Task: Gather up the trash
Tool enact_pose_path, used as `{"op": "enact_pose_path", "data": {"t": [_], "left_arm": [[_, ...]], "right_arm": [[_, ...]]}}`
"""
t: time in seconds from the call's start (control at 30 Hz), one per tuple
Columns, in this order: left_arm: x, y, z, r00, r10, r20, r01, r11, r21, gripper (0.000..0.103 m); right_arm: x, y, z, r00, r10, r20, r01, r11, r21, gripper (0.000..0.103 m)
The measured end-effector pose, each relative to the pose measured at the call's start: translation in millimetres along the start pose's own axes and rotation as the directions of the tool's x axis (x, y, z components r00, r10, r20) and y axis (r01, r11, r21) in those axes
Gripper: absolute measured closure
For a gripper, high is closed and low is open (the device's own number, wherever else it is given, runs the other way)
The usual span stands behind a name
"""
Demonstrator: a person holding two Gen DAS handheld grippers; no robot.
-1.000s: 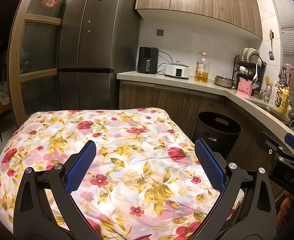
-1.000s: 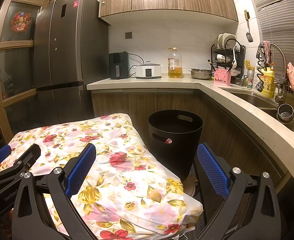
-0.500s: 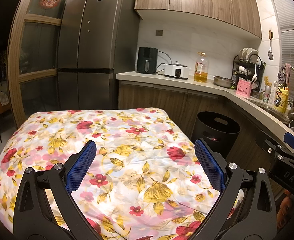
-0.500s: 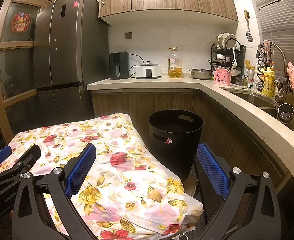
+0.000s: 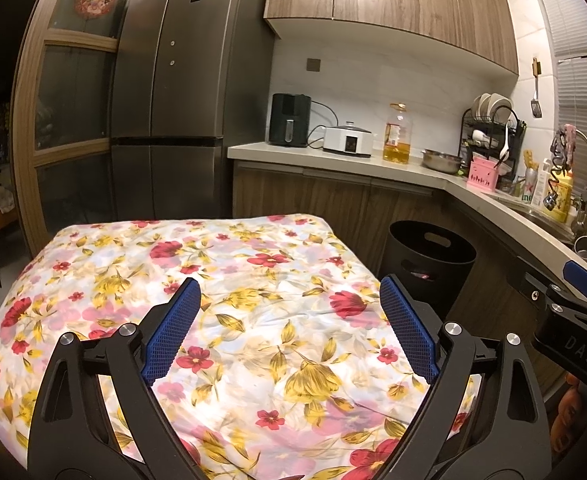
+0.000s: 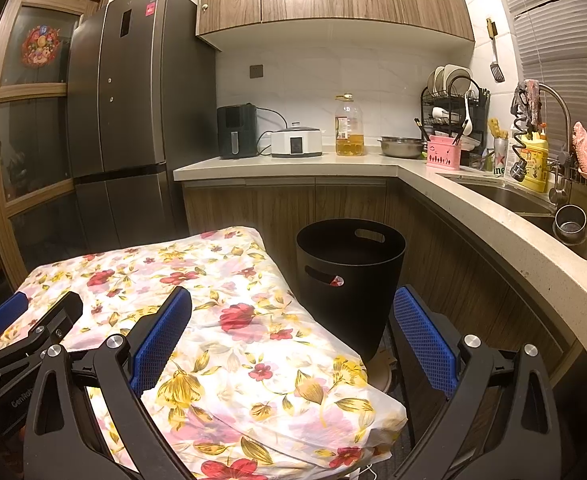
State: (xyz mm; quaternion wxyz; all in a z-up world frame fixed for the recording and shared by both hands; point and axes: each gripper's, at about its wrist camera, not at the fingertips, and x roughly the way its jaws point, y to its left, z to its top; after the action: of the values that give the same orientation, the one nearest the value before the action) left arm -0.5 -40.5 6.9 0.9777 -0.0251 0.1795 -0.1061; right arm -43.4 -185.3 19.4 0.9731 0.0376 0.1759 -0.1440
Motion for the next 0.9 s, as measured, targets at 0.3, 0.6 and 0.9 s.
{"op": "enact_pose_path", "data": {"t": [0.3,0.6,0.9], "left_arm": [[-0.2,-2.0,-1.5,1.000,-0.004,0.002,0.004,1.000,0.001,0.014],[-0.3,-0.7,-1.9,1.000,-0.004,0.000,0.004,1.000,-0.001,0.014],[-0.2,-2.7,-2.0,1.000,0.010,0.002,-0.010,1.000,0.010,0.012]], "right_arm": [[-0.2,-1.0,-0.4,1.000,-0.002,0.000,0.002,1.000,0.003,0.006],[-0.2,-1.7,-0.2,1.000,-0.001,0.000,0.001,1.000,0.004,0.006],[-0.3,-1.9,-0.3,1.000,0.001,0.001,-0.001,1.000,0.007,0.006]]}}
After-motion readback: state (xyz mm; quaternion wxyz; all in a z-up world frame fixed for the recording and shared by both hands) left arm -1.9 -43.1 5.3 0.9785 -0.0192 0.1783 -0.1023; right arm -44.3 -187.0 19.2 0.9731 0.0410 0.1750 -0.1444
